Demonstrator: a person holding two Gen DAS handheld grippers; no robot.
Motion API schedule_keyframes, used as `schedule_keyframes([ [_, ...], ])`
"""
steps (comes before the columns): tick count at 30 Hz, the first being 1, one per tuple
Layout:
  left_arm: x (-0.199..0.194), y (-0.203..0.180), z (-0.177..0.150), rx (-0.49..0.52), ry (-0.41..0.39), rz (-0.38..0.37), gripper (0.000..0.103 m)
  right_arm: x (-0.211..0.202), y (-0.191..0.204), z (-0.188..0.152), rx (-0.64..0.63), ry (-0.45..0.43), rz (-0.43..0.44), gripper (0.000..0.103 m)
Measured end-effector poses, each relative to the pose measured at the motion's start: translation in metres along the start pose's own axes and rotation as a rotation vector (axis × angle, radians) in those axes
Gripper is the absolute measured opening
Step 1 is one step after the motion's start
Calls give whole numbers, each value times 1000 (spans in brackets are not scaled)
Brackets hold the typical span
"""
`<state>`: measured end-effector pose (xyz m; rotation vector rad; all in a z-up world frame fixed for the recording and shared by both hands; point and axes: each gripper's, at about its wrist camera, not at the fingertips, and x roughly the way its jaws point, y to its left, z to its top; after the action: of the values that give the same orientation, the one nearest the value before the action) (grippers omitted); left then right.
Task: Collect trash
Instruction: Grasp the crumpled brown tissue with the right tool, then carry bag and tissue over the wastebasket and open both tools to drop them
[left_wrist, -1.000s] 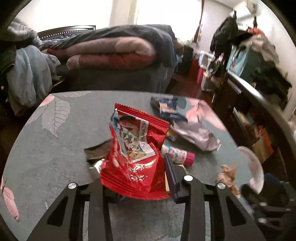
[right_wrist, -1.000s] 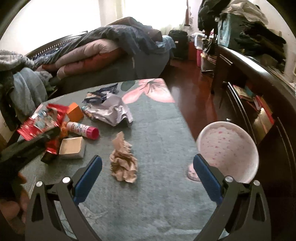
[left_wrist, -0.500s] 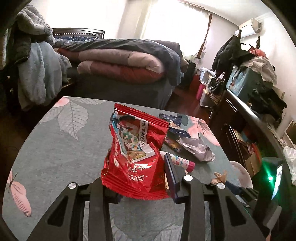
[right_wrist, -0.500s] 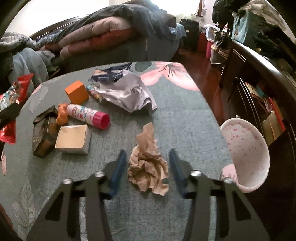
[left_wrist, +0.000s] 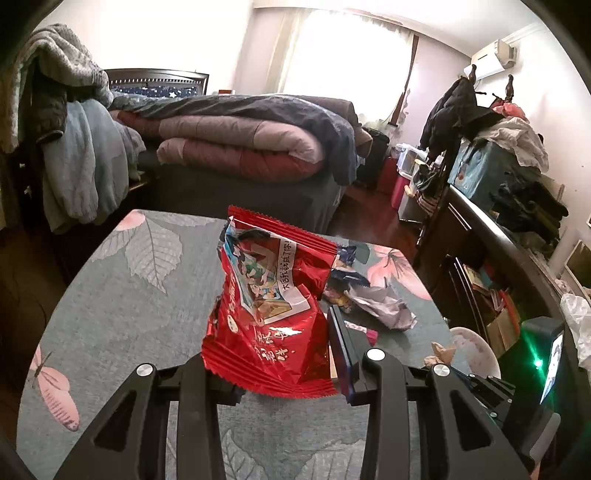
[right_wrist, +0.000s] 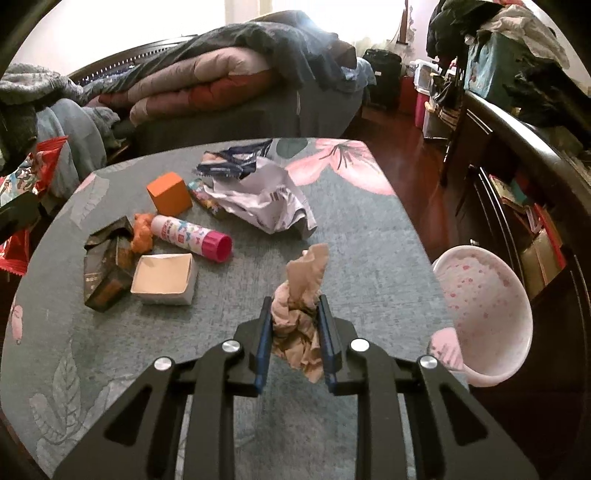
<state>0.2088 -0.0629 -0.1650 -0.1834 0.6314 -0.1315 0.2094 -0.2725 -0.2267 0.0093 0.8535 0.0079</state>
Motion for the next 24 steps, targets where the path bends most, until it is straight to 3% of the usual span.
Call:
schedule_keyframes([
  [24,-23,-86,8,142,-39,-104,38,-59,-70,-11,112,-106,-36,24],
])
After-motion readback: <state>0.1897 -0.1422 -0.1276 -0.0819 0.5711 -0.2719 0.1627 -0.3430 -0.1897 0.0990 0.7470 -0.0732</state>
